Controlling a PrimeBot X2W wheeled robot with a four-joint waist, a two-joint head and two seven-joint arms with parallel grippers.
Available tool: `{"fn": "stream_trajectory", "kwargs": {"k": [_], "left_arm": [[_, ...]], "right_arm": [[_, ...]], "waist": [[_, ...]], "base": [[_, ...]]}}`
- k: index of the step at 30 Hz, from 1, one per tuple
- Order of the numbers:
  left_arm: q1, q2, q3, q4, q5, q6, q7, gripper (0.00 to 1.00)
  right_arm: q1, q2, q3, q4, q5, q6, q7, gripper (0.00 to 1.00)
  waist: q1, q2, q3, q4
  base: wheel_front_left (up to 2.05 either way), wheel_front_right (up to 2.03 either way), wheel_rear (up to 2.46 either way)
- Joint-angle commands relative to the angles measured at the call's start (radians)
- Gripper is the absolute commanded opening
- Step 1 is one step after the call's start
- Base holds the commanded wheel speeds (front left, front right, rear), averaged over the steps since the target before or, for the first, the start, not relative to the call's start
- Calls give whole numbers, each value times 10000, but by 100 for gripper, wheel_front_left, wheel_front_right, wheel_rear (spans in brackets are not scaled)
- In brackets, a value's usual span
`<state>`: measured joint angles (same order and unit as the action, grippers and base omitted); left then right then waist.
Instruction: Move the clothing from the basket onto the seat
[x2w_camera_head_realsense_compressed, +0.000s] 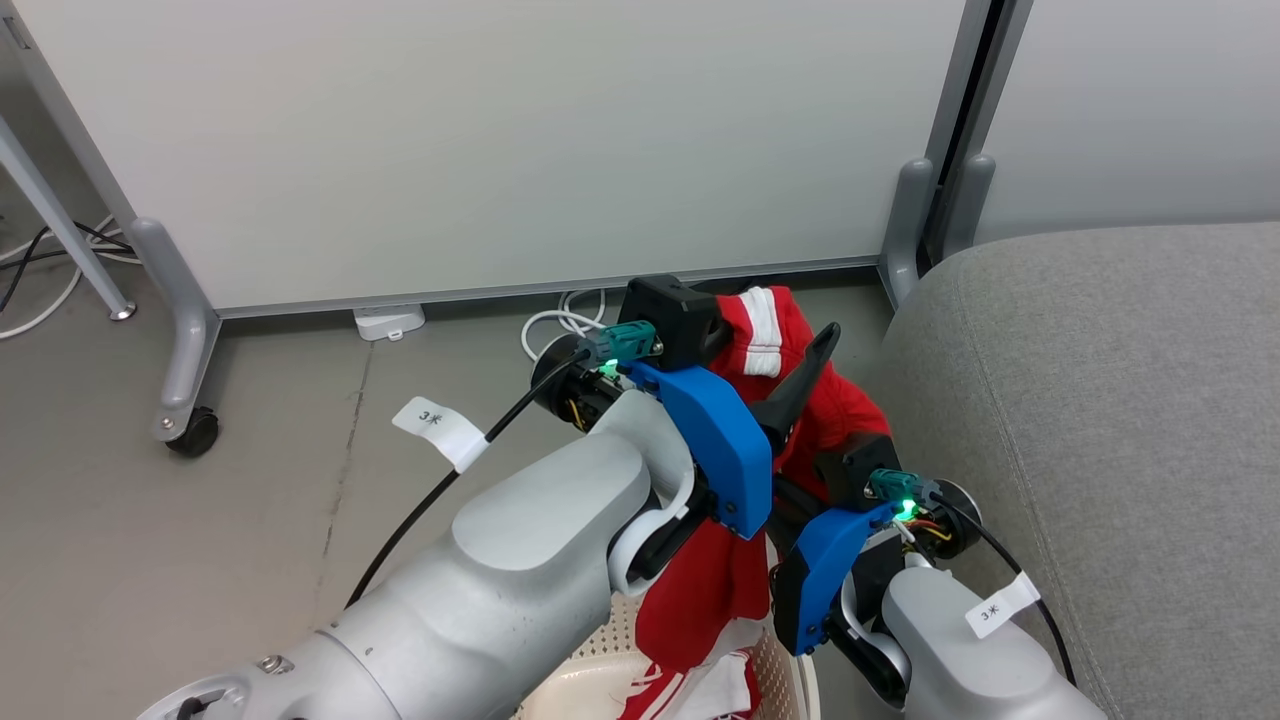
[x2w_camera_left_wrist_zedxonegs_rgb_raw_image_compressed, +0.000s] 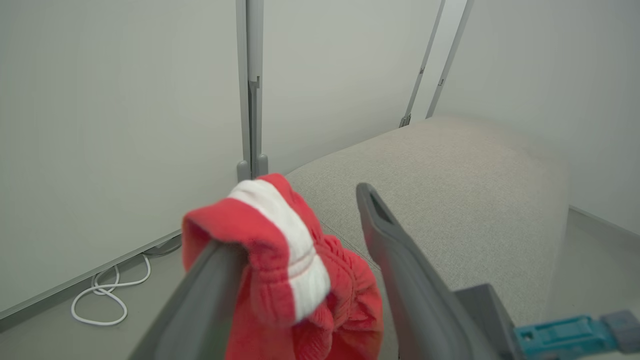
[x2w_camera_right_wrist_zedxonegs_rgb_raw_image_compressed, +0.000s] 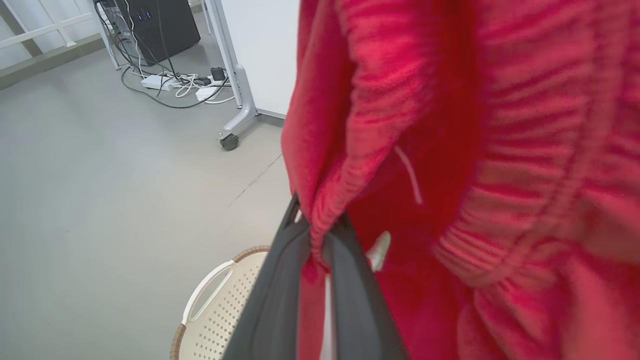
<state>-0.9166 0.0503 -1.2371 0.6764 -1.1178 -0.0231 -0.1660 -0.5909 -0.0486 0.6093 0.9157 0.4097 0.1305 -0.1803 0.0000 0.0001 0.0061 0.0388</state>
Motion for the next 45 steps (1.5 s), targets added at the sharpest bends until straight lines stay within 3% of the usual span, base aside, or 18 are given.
{"fn": "stream_trajectory", "kwargs": {"k": [1,12,17,23,29,34,45], "left_arm": [[-160,3,-8,36,-46,41,-12,100],[186,221,-5,359,-139,-102,-303,100],[628,777,196,140,-58,-112,-704,100],[1527,1973,760,-790,373,135,-985,100],[3404,3203,2826,-2849,1775,848,-989,100],[5177,3735,4497,-4236,2828,1204,-993,100],[7643,3336,7150,-5747,4441,1179,-995,100]], "right_arm": [[-137,-32,29,34,63,5,-60,0],[-259,-32,96,181,147,3,-169,0],[-227,-32,124,184,163,3,-182,0],[-265,-32,147,105,93,5,-222,0],[-455,-32,198,-300,-76,5,-326,0],[-620,-32,107,-893,-339,3,-447,0],[-380,-21,-839,-2350,-1504,3,-448,0]], "waist": [[0,-1,5,0],[0,-1,51,-41],[0,-1,46,-116],[0,-1,81,-431],[0,-1,276,-1197],[0,-1,504,-2121],[0,-1,948,-4026]], "base": [[0,0,0],[0,0,0],[0,0,0],[0,0,0],[0,0,0],[0,0,0],[0,0,0]]}}
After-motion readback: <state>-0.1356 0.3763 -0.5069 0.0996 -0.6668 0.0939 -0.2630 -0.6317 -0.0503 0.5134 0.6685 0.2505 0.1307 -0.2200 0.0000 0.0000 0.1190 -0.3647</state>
